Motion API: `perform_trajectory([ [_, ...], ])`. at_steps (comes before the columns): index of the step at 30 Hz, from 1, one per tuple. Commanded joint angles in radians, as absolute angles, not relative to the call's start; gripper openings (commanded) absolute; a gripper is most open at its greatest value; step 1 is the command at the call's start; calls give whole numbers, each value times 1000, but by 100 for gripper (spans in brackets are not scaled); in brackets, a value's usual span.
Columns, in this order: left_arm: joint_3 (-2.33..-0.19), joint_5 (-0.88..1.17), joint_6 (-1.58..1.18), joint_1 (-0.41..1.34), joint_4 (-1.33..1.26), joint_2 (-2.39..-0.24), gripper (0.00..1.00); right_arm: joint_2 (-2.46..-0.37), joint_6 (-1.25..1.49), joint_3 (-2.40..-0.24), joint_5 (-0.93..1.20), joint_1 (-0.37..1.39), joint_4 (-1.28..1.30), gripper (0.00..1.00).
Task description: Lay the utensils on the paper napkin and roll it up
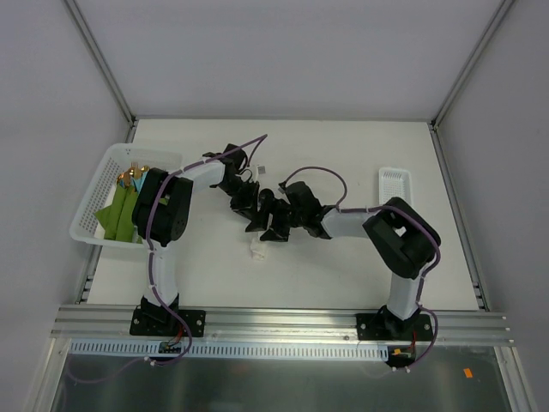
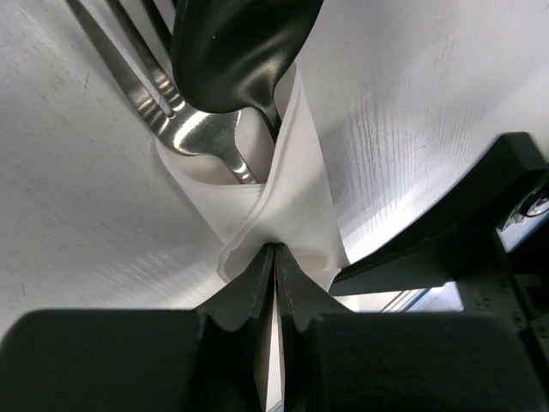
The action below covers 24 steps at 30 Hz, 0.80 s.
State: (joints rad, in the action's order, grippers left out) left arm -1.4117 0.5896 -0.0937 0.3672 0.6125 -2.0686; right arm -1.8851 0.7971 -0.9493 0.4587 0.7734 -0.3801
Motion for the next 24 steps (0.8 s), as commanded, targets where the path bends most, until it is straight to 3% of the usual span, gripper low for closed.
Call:
perform_trajectory([
  [1,-1417,491,-61,364,643,-2114,3,-1793,707,-914,434,762,-244,73],
  [11,-1419,489,-69,364,641,-2120,2,-1726,681,-937,434,736,-216,72],
  [24,-1413,499,-87,360,641,-2131,2,-1853,775,-1005,463,730,-372,45],
])
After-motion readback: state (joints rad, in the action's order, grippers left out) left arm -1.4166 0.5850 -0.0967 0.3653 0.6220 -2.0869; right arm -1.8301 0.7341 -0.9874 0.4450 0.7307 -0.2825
